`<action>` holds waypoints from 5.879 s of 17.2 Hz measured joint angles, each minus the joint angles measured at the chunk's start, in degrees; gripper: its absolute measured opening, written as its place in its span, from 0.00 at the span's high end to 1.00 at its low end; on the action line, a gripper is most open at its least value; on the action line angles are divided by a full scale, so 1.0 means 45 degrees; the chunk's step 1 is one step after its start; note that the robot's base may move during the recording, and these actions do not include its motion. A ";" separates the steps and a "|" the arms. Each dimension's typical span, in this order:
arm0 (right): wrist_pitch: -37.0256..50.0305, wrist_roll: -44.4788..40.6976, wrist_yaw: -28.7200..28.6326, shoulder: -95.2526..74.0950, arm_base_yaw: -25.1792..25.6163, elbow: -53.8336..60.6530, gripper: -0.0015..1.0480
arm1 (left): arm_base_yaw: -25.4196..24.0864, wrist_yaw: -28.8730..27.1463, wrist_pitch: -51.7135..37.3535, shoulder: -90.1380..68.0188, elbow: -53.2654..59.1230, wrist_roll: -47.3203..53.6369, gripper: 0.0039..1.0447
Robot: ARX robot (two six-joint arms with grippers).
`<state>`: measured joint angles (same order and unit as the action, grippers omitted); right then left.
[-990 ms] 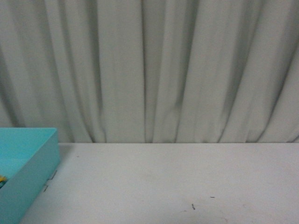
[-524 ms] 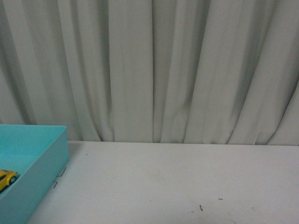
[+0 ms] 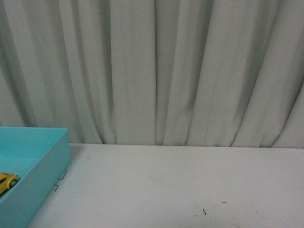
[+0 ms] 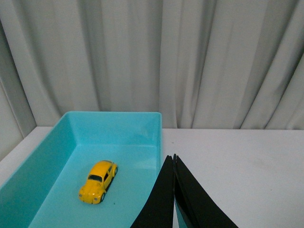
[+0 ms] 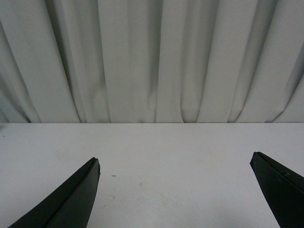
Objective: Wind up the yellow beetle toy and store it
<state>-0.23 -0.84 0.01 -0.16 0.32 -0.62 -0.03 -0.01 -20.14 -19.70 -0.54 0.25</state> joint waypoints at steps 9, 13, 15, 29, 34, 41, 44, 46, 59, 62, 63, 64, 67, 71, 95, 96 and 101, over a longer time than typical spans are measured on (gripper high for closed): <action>0.0000 0.0000 0.0000 0.0000 0.0000 0.0000 0.06 | 0.0000 0.0000 0.1851 0.1739 0.0000 0.0000 0.99; 0.0000 0.0000 0.0005 0.0005 0.0000 0.0000 0.06 | 0.0000 0.0029 0.4605 0.3803 -0.0010 0.0000 0.99; 0.0015 0.0000 0.0000 0.0005 0.0000 0.0000 0.06 | 0.0005 -0.0005 0.4498 0.4308 -0.0015 -0.0010 0.99; -0.0029 0.0000 -0.0005 -0.0019 0.0000 0.0000 0.06 | 0.0010 -0.0005 0.4546 0.4303 -0.0010 -0.0015 0.06; -0.0024 0.0000 0.0000 -0.0005 0.0000 0.0000 0.06 | 0.0010 -0.0005 0.4527 0.4303 -0.0010 -0.0015 0.06; 0.0005 0.0000 0.0000 0.0005 0.0000 0.0000 0.06 | 0.0010 -0.0005 0.4512 0.4303 -0.0010 -0.0015 0.06; 0.0005 0.0000 0.0000 0.0005 0.0000 0.0000 0.06 | 0.0010 -0.0005 0.4512 0.4303 -0.0010 -0.0015 0.06; 0.0005 0.0000 0.0000 0.0005 0.0000 0.0000 0.06 | 0.0010 -0.0005 0.4512 0.4303 -0.0010 -0.0015 0.06; -0.0005 0.0005 0.0000 0.0005 0.0000 0.0000 0.06 | 0.0010 -0.0015 0.4512 0.4303 -0.0010 -0.0019 0.06; 0.0005 0.0005 -0.0005 0.0005 0.0000 0.0000 0.06 | 0.0010 -0.0015 0.4527 0.4303 -0.0010 -0.0019 0.06; 0.0019 0.0005 0.0000 0.0005 0.0000 0.0000 0.06 | 0.0010 -0.0015 0.4512 0.4303 -0.0010 -0.0024 0.06; 0.0000 0.0010 0.0000 0.0005 0.0000 0.0000 0.06 | 0.0010 0.0000 0.4517 0.4303 -0.0010 -0.0019 0.06; 0.0000 0.0005 0.0000 0.0005 0.0000 0.0000 0.06 | 0.0010 -0.0005 0.4517 0.4303 -0.0010 -0.0015 0.06; 0.0000 0.0010 0.0000 0.0005 0.0000 0.0000 0.06 | 0.0010 0.0000 0.4512 0.4303 -0.0010 -0.0019 0.06; -0.0015 0.0005 0.0000 0.0000 0.0000 0.0000 0.06 | 0.0010 -0.0005 0.4527 0.4303 -0.0010 -0.0019 0.06; -0.0015 0.0005 0.0000 0.0000 0.0000 0.0000 0.06 | 0.0010 -0.0005 0.4532 0.4303 -0.0010 -0.0019 0.06; -0.0015 0.0005 0.0000 0.0000 0.0000 0.0000 0.06 | 0.0010 -0.0005 0.4527 0.4303 -0.0010 -0.0019 0.06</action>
